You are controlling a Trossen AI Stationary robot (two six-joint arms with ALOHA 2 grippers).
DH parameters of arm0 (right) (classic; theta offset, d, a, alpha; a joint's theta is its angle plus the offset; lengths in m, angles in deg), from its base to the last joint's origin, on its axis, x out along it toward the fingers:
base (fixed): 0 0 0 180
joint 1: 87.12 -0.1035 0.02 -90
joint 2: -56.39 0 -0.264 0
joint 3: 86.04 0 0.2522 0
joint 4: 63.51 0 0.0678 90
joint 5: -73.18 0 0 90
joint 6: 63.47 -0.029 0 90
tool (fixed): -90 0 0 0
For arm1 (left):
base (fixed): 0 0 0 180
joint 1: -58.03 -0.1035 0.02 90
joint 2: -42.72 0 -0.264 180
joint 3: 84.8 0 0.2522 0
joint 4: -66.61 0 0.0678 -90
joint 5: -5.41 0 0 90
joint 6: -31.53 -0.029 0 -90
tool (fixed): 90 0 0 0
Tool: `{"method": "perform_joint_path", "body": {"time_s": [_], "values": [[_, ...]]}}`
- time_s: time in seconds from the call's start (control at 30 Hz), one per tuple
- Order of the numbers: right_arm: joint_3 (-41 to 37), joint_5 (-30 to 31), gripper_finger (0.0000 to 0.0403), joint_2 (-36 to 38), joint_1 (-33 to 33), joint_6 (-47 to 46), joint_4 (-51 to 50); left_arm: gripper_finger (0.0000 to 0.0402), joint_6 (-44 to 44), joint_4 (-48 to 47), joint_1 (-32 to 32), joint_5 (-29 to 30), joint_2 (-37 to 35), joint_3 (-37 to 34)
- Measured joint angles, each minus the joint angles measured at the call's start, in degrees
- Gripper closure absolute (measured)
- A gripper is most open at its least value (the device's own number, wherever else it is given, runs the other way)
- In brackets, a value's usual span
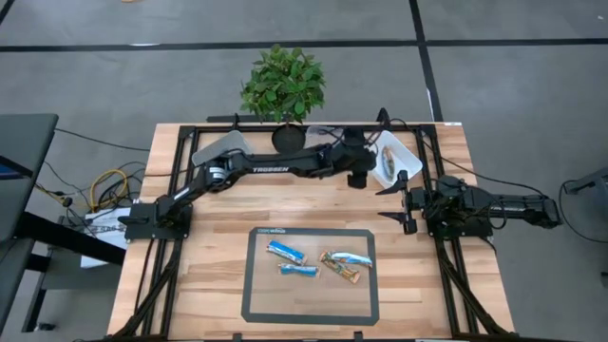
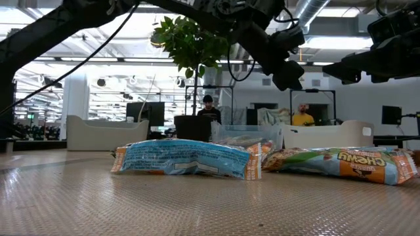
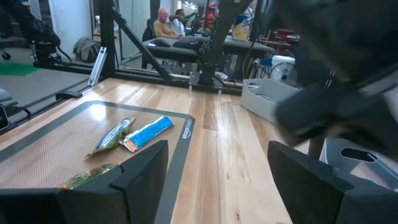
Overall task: Pick and place Granola Bars by type
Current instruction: Put the yellow granola bar into the white bin
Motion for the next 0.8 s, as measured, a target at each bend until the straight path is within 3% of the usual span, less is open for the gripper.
{"method": "perform_joint_path", "body": {"time_s": [0.6,0.7,0.8], "values": [[0.0,0.0,0.0132,0.0,0.0,0.0,0.0,0.0149,17.8,-23.3,6.9,-10.8,-2.6,-0.5],[0.0,0.0,0.0132,0.0,0.0,0.0,0.0,0.0149,19.5,-21.1,7.1,-11.2,-3.1,-2.7],[0.0,0.0,0.0132,0.0,0.0,0.0,0.0,0.0149,20.1,-12.2,7.3,-11.4,-4.8,-9.4]]}}
